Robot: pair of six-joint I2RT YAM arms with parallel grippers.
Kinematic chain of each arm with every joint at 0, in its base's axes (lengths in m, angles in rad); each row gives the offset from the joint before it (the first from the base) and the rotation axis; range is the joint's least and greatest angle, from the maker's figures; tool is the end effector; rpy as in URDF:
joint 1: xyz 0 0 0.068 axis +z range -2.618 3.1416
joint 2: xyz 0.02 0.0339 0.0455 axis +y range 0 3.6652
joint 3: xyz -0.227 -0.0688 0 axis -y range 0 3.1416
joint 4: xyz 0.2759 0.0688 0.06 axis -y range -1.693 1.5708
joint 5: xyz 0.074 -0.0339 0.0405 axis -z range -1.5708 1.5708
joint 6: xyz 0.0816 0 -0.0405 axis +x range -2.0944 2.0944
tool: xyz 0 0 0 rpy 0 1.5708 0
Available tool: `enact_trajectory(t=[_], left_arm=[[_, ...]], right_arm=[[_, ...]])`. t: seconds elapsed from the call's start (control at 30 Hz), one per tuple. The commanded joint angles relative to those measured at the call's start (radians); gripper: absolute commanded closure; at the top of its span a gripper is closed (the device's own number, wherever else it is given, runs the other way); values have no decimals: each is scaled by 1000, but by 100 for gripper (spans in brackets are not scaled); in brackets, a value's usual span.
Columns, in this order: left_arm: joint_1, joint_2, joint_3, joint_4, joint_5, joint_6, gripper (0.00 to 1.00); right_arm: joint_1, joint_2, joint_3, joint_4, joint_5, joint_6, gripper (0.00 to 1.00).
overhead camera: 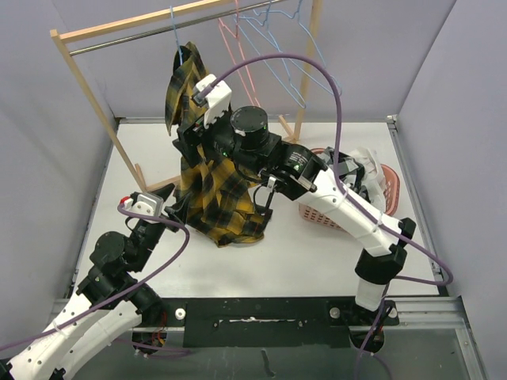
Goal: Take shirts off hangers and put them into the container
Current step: Pick up the hanger from the clothesline.
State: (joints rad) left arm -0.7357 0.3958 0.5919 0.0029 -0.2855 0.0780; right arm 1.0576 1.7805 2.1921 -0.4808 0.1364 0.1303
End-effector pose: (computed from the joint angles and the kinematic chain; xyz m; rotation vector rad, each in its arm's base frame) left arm 0.1776 -0.1298 0.3437 0.3207 1.3514 -0.3537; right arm 0.2309 0.3871 0.4902 -0.6620 1.5659 0.7899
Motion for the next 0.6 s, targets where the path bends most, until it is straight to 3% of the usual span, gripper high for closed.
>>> enact_trajectory(t=[0.0, 0.2, 0.3, 0.37, 0.57], left_arm=[[7, 0, 39, 40, 2, -17, 54], [7, -3, 39, 39, 0, -17, 54], [7, -5, 39, 40, 0, -17, 54], [7, -6, 39, 40, -1, -17, 53], [8, -9, 39, 42, 1, -17, 53]], right_arm=[[34, 31, 75, 33, 177, -66, 26], [37, 111, 132, 13, 248, -76, 31], [22, 127, 134, 4, 233, -64, 38], [7, 125, 133, -11, 230, -48, 47], [-62, 36, 1, 22, 206, 10, 89]])
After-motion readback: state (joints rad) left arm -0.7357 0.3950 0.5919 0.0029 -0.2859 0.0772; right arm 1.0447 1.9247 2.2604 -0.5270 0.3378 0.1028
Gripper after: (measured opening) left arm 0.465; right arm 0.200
